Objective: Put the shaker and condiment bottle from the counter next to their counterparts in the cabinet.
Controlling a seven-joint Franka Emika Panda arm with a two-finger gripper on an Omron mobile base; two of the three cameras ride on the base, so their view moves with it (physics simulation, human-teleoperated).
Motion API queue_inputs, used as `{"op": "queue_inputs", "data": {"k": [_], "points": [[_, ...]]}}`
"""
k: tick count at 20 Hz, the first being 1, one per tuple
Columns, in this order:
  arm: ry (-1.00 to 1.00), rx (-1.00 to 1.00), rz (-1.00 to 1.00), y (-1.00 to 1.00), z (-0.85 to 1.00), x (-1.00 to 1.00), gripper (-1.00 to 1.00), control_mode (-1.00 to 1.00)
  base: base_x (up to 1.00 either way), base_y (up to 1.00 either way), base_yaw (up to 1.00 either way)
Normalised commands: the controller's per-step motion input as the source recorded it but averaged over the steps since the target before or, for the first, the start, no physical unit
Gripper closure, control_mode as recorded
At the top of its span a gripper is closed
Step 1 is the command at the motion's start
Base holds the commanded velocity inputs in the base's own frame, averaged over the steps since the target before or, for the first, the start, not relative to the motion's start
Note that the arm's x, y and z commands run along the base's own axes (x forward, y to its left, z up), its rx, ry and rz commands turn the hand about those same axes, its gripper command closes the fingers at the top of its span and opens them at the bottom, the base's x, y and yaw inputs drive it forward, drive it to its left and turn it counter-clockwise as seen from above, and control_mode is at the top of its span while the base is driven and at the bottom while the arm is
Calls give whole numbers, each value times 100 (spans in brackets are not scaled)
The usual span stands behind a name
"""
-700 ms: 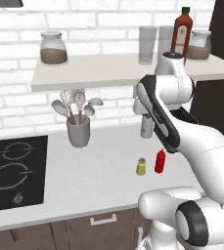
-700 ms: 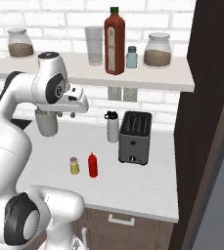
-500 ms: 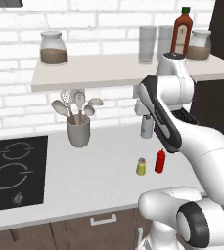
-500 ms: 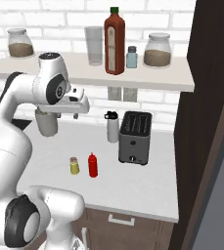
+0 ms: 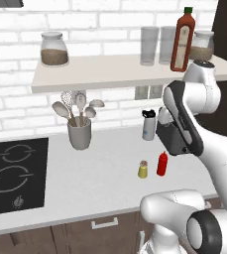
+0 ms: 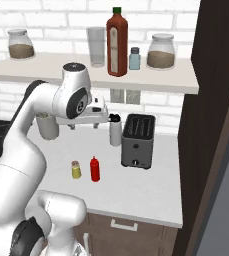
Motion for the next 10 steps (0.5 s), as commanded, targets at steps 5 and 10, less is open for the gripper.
{"op": "queue_inputs", "data": {"k": [5,10], "points": [[-1,2,27,-80,-59,-5,-100,-100,0,0,0],[0,14,36,-52,-67,-8,-100,-100,0,0,0]]}}
